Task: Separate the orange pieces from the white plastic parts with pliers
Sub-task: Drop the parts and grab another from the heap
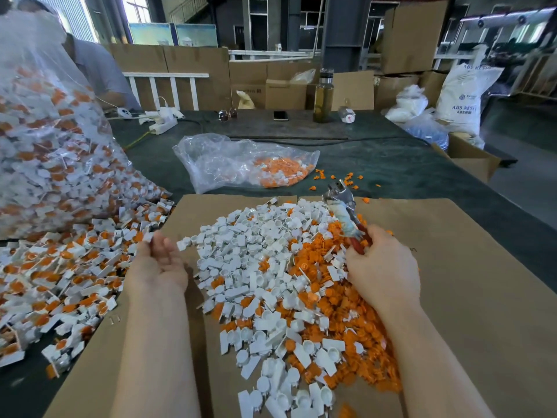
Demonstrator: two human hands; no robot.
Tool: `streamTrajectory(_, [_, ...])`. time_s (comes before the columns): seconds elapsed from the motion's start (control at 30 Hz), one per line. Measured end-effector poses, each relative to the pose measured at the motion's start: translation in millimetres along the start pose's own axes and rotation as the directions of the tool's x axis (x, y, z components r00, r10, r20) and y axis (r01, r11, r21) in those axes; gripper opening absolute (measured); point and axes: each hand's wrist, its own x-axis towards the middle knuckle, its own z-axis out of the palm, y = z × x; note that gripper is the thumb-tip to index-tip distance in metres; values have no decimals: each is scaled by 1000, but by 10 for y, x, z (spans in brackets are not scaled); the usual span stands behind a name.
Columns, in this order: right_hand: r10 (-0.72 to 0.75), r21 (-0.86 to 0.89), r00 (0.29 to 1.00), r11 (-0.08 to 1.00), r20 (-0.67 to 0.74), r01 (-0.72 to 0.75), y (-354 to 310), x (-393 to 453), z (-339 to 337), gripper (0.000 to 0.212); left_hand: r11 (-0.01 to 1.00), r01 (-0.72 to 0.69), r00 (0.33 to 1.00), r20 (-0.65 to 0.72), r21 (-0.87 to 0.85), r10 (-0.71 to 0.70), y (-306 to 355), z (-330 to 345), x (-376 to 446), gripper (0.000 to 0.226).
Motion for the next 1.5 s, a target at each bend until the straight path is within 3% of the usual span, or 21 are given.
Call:
streamTrajectory(0.1, [17,9,1000,1000,3,-17,35,21,-14,13,999,-35,999,9,-27,35,32,-8,15,34])
streamTrajectory(0.23, [34,4,999,999,20,-34,53,32,-24,6,993,-97,995,41,63,95,22,6,9,39])
streamTrajectory(0.3, [42,1,999,999,13,-42,60,37,-21,6,976,-137,989,72,169,127,30,2,38,38])
streamTrajectory(0.37, [57,-7,998,998,2,-57,67,44,-15,9,876,-212,975,158,433,158,16,-7,79,43])
streamTrajectory(0.4, [69,-12,998,998,0,-69,72,49,-10,9,777,-271,962,180,568,204,-17,-11,96,42])
streamTrajectory(0.47, [96,-25,995,995,9,-95,86,56,-7,7,481,-388,905,227,786,359,-93,-1,67,43])
streamTrajectory(0.53, [122,-62,992,991,17,-120,103,60,-9,4,15,-464,834,431,886,344,-179,-41,111,50])
streamTrajectory(0.57, [133,-84,991,988,16,-131,112,60,-13,4,-236,-450,821,503,862,271,-219,-79,162,53])
streamTrajectory(0.6, [141,-105,990,985,14,-138,119,57,-16,5,-410,-418,815,534,811,225,-252,-99,202,55])
streamTrajectory(0.63, [147,-126,989,982,17,-144,123,53,-16,6,-536,-371,814,543,759,206,-274,-110,217,56])
streamTrajectory(0.7, [160,-167,986,974,40,-151,118,43,-13,9,-637,-314,803,555,704,217,-276,-120,196,49])
streamTrajectory(0.83, [163,-260,982,957,97,-133,106,29,10,16,-669,-314,750,608,674,260,-291,-123,168,34])
streamTrajectory(0.93, [178,-280,976,950,122,-138,99,29,20,14,-697,-312,754,615,646,232,-298,-115,170,36])
streamTrajectory(1.13, [166,-268,974,956,153,-120,82,40,33,15,-619,-360,716,632,698,297,-339,-120,176,27])
streamTrajectory(1.2, [144,-265,980,959,140,-103,93,41,48,14,-488,-464,689,647,740,327,-388,-106,140,28])
streamTrajectory(1.3, [118,-219,988,971,102,-94,96,46,79,23,-90,-665,693,658,741,295,-462,-30,-25,27])
streamTrajectory(1.37, [107,-130,989,987,101,-93,80,57,93,29,96,-719,687,683,689,248,-543,17,-200,23])
streamTrajectory(1.5, [71,21,994,997,79,-72,58,89,92,22,234,-745,660,740,624,127,-772,45,-501,12])
